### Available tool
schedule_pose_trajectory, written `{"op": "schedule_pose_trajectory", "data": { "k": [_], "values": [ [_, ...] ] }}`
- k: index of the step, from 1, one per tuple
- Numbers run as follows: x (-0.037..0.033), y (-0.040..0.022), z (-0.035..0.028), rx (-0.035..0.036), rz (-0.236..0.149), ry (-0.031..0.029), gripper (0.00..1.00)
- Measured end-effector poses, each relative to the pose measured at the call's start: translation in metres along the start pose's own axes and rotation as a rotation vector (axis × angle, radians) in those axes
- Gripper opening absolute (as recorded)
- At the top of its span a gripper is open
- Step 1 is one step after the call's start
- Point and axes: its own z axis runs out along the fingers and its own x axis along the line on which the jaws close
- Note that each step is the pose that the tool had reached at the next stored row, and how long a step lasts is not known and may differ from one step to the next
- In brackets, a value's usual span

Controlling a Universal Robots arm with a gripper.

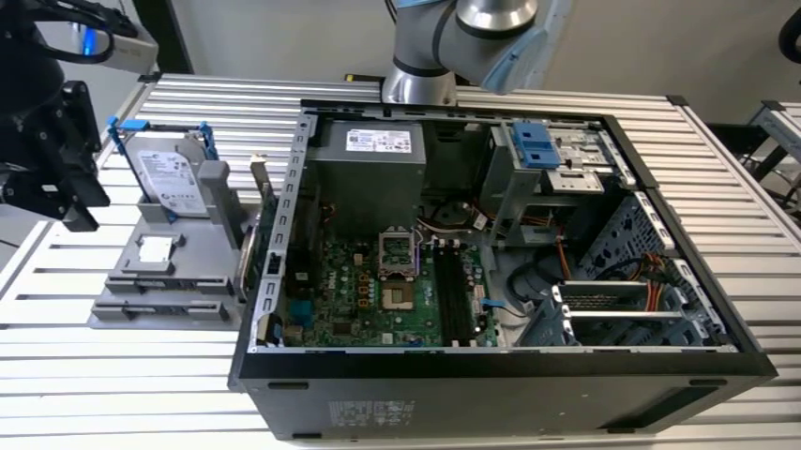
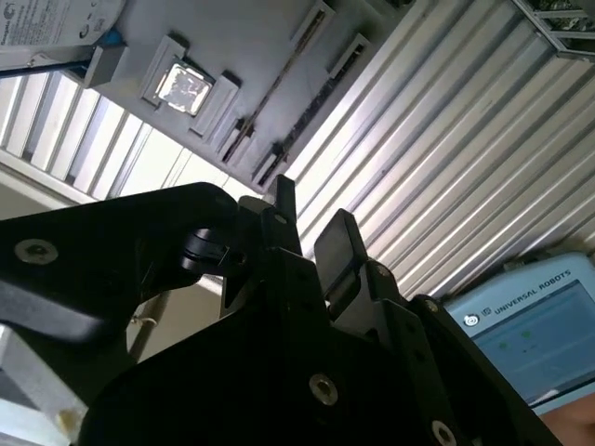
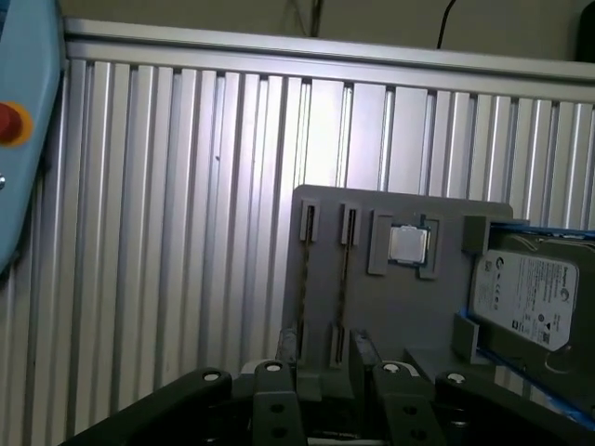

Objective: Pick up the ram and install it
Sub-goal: 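Pick up the ram and move it above insertion slot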

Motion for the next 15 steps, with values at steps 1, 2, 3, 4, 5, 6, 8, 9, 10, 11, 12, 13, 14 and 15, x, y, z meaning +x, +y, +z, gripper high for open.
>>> {"op": "schedule_pose_trajectory", "data": {
  "k": [1, 2, 3, 4, 5, 6, 8, 9, 10, 11, 12, 13, 14, 15],
  "values": [
    [0.0000, 0.0000, 0.0017, -0.0001, 0.000, 0.0001, 1.00],
    [0.0001, -0.0001, 0.0033, -0.0001, 0.000, 0.0000, 1.00],
    [0.0001, -0.0002, 0.0046, -0.0001, 0.000, 0.0000, 1.00],
    [0.0000, -0.0002, 0.0058, -0.0001, 0.000, 0.0000, 1.00],
    [0.0000, -0.0003, 0.0071, 0.0001, 0.000, -0.0001, 1.00],
    [-0.0001, -0.0003, 0.0082, 0.0001, 0.000, -0.0001, 1.00],
    [-0.0001, -0.0005, 0.0102, -0.0002, 0.000, 0.0001, 1.00],
    [-0.0002, -0.0005, 0.0112, -0.0001, 0.000, 0.0001, 1.00],
    [-0.0002, -0.0005, 0.0123, 0.0000, 0.000, 0.0000, 1.00],
    [-0.0002, -0.0006, 0.0132, -0.0001, 0.000, 0.0001, 1.00],
    [-0.0002, -0.0006, 0.0143, 0.0000, 0.000, 0.0001, 1.00],
    [-0.0003, -0.0007, 0.0154, 0.0001, 0.000, 0.0000, 1.00],
    [-0.0002, -0.0007, 0.0165, 0.0000, 0.000, 0.0001, 1.00],
    [-0.0002, -0.0008, 0.0179, -0.0001, 0.000, 0.0001, 1.00]
  ]
}}
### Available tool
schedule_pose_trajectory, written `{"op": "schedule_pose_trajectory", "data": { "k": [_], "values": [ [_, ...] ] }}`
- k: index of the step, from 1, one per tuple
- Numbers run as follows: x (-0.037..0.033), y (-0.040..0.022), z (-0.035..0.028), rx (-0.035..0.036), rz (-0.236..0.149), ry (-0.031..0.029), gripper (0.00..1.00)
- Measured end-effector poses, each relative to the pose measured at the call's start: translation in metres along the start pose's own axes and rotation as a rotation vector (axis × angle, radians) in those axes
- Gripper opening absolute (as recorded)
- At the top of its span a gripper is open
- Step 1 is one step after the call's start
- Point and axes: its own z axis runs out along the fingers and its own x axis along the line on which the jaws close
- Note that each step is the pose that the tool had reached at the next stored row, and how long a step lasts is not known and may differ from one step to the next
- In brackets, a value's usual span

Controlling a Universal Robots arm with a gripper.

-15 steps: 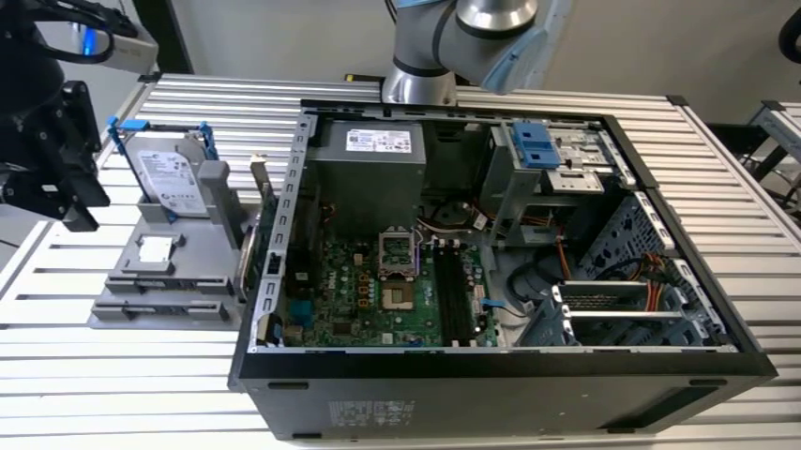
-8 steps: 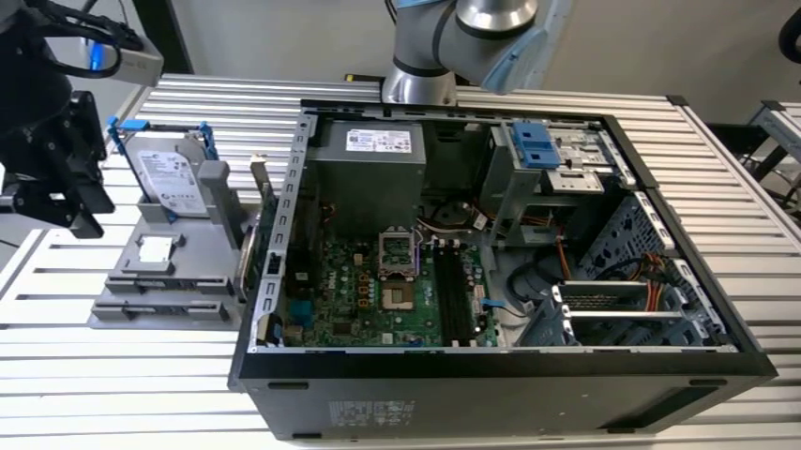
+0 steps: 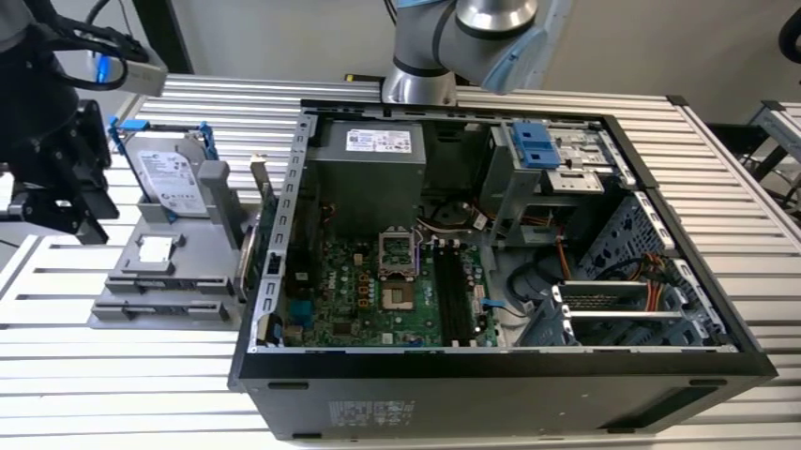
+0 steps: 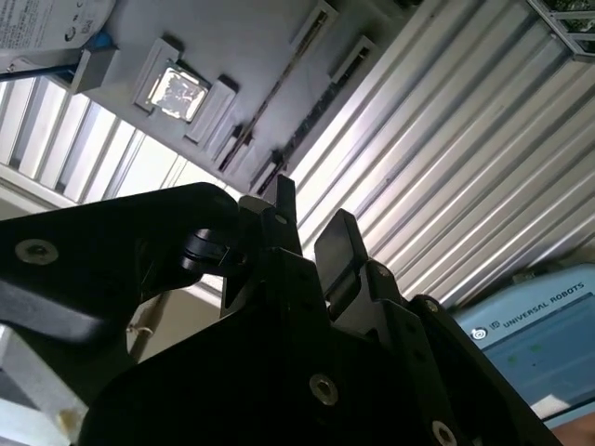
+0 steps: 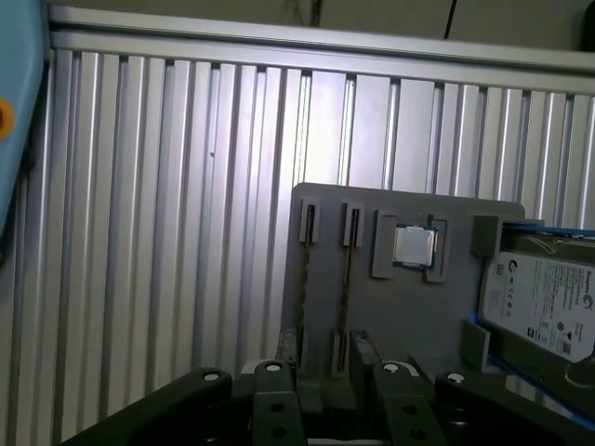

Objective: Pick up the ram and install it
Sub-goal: 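Pick up the ram and move it above insertion slot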

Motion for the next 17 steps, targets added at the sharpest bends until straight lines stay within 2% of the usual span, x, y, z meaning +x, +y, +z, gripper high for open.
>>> {"op": "schedule_pose_trajectory", "data": {
  "k": [9, 11, 12, 17],
  "values": [
    [0.0000, -0.0006, 0.0140, 0.0000, 0.000, 0.0005, 1.00],
    [-0.0001, -0.0011, 0.0249, 0.0000, 0.000, 0.0008, 1.00],
    [-0.0001, -0.0012, 0.0276, 0.0000, 0.000, 0.0009, 1.00],
    [-0.0003, -0.0013, 0.0317, -0.0002, 0.000, 0.0017, 1.00]
  ]
}}
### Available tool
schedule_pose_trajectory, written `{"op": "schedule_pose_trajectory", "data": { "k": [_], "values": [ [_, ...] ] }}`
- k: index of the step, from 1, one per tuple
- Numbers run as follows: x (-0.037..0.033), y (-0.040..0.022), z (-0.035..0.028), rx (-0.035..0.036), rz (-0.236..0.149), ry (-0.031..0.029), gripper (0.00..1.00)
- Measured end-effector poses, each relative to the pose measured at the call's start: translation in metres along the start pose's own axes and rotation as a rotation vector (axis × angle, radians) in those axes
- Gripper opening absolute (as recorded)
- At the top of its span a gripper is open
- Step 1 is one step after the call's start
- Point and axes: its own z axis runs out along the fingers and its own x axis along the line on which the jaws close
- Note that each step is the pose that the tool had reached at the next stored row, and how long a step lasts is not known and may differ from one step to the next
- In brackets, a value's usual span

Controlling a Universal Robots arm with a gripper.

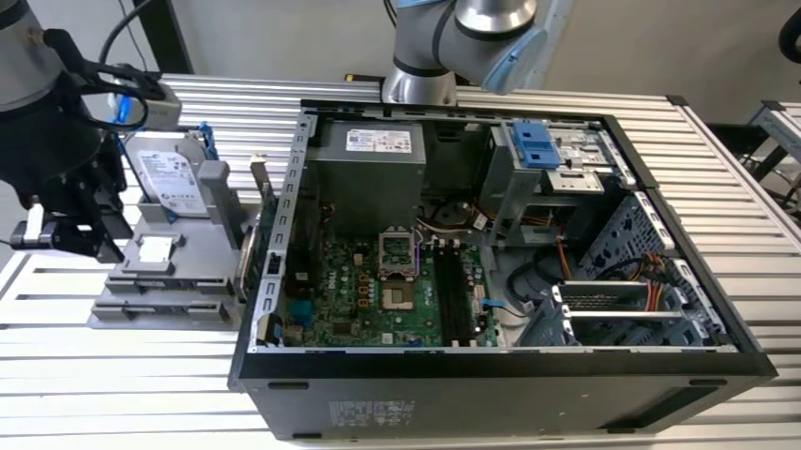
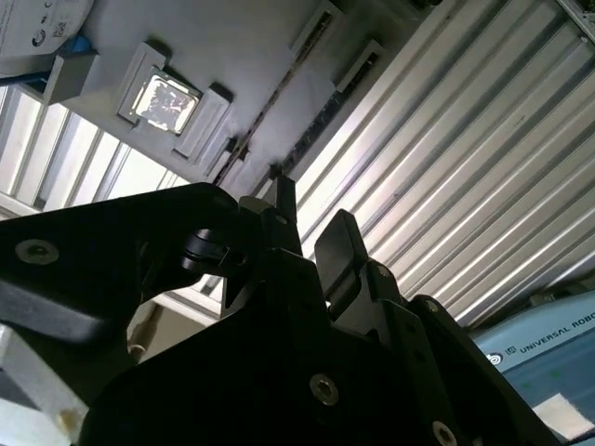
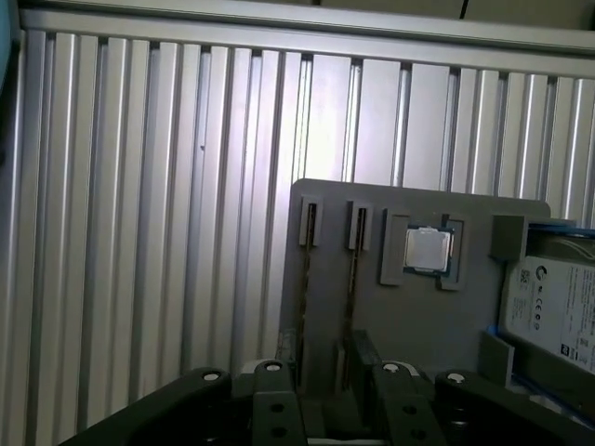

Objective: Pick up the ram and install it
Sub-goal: 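Pick up the ram and move it above insertion slot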

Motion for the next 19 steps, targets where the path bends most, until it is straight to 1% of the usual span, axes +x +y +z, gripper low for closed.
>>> {"op": "schedule_pose_trajectory", "data": {
  "k": [8, 19],
  "values": [
    [0.0000, 0.0000, 0.0013, 0.0003, 0.000, -0.0002, 1.00],
    [0.0002, -0.0003, 0.0095, 0.0002, 0.000, 0.0005, 1.00]
  ]
}}
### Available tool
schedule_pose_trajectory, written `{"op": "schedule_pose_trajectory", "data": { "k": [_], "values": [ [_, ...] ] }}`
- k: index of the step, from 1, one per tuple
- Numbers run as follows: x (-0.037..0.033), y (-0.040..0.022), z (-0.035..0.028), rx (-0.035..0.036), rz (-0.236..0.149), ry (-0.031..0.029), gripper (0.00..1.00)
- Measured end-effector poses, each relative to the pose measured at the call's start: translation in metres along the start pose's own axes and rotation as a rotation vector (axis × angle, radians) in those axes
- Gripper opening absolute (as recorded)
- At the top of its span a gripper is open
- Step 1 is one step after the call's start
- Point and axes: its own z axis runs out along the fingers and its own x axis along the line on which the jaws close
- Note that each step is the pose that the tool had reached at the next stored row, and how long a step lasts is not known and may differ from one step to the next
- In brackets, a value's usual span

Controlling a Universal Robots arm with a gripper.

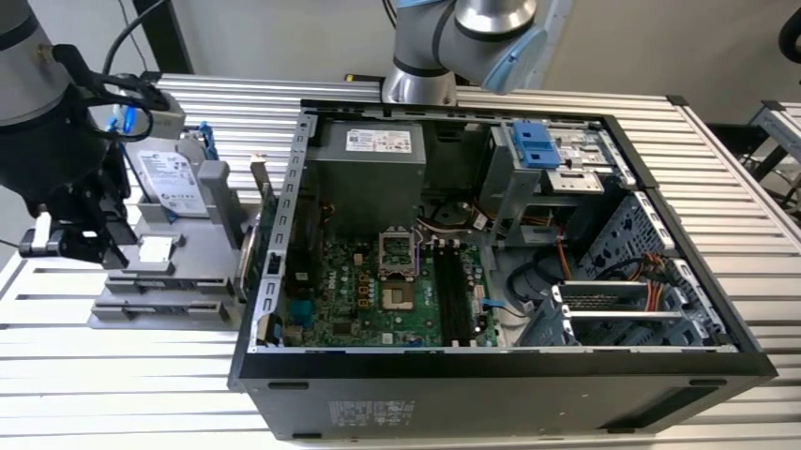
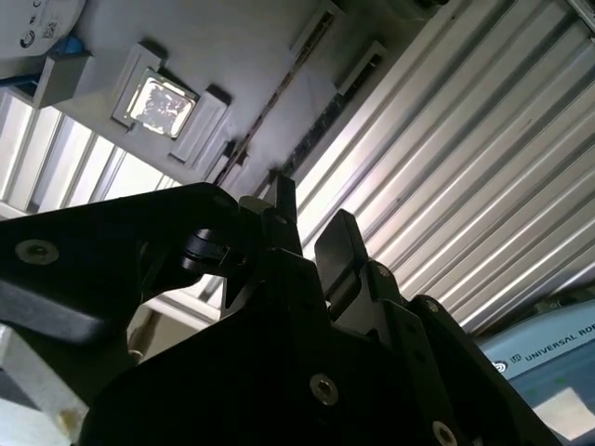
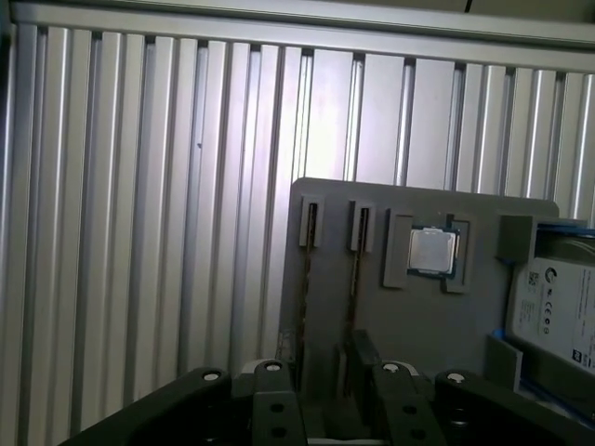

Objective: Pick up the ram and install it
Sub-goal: 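Pick up the ram and move it above insertion slot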

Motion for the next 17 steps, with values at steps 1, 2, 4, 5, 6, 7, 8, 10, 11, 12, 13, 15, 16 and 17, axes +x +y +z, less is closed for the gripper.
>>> {"op": "schedule_pose_trajectory", "data": {
  "k": [1, 2, 4, 5, 6, 7, 8, 10, 11, 12, 13, 15, 16, 17],
  "values": [
    [0.0000, 0.0000, 0.0008, 0.0000, 0.000, 0.0001, 1.00],
    [0.0000, 0.0000, 0.0016, 0.0000, 0.000, 0.0001, 1.00],
    [0.0001, -0.0001, 0.0035, 0.0000, 0.000, 0.0002, 1.00],
    [0.0001, -0.0001, 0.0046, 0.0000, 0.000, 0.0002, 1.00],
    [0.0001, -0.0002, 0.0060, 0.0001, 0.000, 0.0001, 1.00],
    [0.0001, -0.0002, 0.0073, 0.0000, 0.000, 0.0002, 1.00],
    [0.0002, -0.0003, 0.0086, 0.0000, 0.000, 0.0002, 1.00],
    [0.0002, -0.0003, 0.0114, 0.0001, 0.001, 0.0001, 1.00],
    [0.0002, -0.0004, 0.0126, 0.0001, 0.006, 0.0000, 1.00],
    [0.0003, -0.0004, 0.0139, 0.0002, 0.012, -0.0001, 1.00],
    [0.0003, -0.0004, 0.0152, 0.0004, 0.022, -0.0003, 1.00],
    [0.0004, -0.0005, 0.0178, 0.0008, 0.045, -0.0007, 1.00],
    [0.0004, -0.0005, 0.0189, 0.0010, 0.054, -0.0010, 1.00],
    [0.0003, -0.0005, 0.0195, 0.0008, 0.057, -0.0011, 1.00]
  ]
}}
